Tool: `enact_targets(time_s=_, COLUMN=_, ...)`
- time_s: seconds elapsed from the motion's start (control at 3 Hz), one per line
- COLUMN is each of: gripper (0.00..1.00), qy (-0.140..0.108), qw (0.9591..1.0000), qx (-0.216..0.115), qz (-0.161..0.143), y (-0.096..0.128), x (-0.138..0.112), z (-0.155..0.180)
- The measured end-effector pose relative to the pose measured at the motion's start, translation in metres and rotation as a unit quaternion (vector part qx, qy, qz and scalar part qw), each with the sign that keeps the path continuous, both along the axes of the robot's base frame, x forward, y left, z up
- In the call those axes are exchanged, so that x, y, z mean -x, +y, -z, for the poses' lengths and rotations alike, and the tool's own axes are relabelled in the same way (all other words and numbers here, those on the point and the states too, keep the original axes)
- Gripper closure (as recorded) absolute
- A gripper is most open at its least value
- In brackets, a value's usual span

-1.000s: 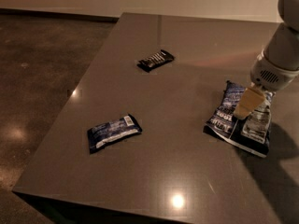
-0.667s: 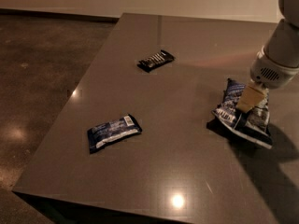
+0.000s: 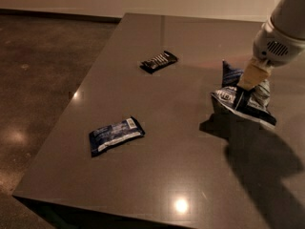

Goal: Pick blue chip bag

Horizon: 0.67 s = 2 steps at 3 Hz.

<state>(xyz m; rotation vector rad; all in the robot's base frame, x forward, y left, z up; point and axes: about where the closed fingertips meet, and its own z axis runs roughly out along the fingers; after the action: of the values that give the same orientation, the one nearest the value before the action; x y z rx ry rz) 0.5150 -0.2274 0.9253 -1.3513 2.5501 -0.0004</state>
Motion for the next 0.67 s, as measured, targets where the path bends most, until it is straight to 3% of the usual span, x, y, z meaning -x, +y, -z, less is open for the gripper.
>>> enact_targets(time_s=0.67, gripper=1.00, qy=-0.036, qw=0.9966, qx=-0.057, qz=-0.047, y=0.026, x=-0.012, z=-0.067)
